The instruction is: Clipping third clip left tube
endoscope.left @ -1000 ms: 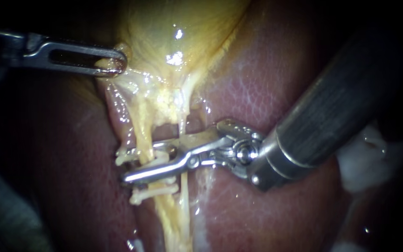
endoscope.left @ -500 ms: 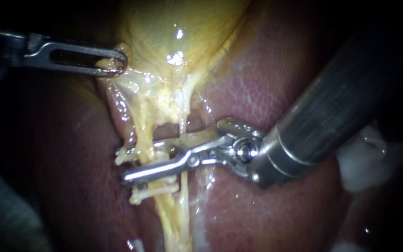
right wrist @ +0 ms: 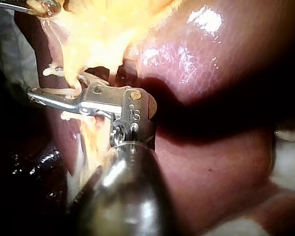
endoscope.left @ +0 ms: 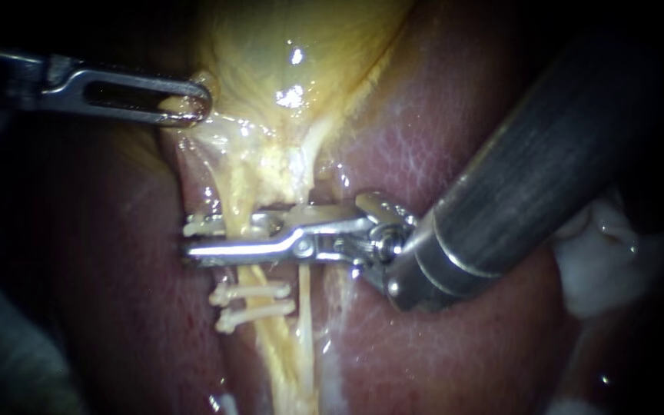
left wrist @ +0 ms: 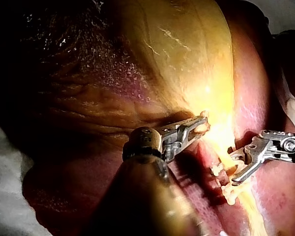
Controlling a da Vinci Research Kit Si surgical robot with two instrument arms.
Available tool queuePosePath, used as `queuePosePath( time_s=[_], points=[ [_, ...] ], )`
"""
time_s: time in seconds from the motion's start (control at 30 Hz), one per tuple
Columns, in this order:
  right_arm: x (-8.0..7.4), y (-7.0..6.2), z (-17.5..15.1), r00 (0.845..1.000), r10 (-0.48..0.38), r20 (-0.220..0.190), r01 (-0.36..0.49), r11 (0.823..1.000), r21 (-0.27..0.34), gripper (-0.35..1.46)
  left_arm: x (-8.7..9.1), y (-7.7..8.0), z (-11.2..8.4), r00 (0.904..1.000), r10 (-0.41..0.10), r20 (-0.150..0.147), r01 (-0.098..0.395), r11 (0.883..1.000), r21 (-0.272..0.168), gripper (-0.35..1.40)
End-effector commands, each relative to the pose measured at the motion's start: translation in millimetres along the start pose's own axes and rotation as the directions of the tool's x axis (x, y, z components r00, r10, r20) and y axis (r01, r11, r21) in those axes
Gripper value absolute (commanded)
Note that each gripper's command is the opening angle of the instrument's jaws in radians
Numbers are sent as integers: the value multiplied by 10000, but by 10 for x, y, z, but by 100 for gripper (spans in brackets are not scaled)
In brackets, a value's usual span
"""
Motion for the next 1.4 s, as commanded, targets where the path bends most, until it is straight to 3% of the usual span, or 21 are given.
queuePosePath(
  time_s=[0.03, 0.2, 0.37, 0.6, 0.87, 1.17, 1.4],
  points=[
    [0, -2, -2, 9999, 22, 102, -23, 10000, 86, 32, 0, 0, -1, 10000, 3, 1, -3, 10000, -8, -35],
    [3, -8, -11, 9989, 86, 451, -102, 9993, 359, 31, 0, 0, 0, 10000, 3, 0, -3, 10000, -7, -35],
    [15, -14, -17, 9976, 228, 659, -259, 9986, 470, 31, 0, 0, 1, 10000, 4, -8, -4, 10000, 0, -35],
    [33, -9, 3, 9982, -376, 465, 345, 9972, 663, 31, -1, -1, 1, 10000, 9, -11, -9, 10000, 3, -35],
    [25, -17, 9, 9954, -649, 703, 568, 9921, 1115, 31, 0, -1, -2, 10000, 6, 6, -6, 10000, -13, -35],
    [23, -17, 10, 9927, -936, 763, 827, 9874, 1350, 28, 0, -1, -2, 10000, 5, 6, -5, 10000, -13, -35],
    [23, -16, 10, 9919, -1081, 660, 988, 9864, 1316, 9, 0, -1, -2, 10000, 4, 7, -4, 10000, -14, -35]
  ],
)
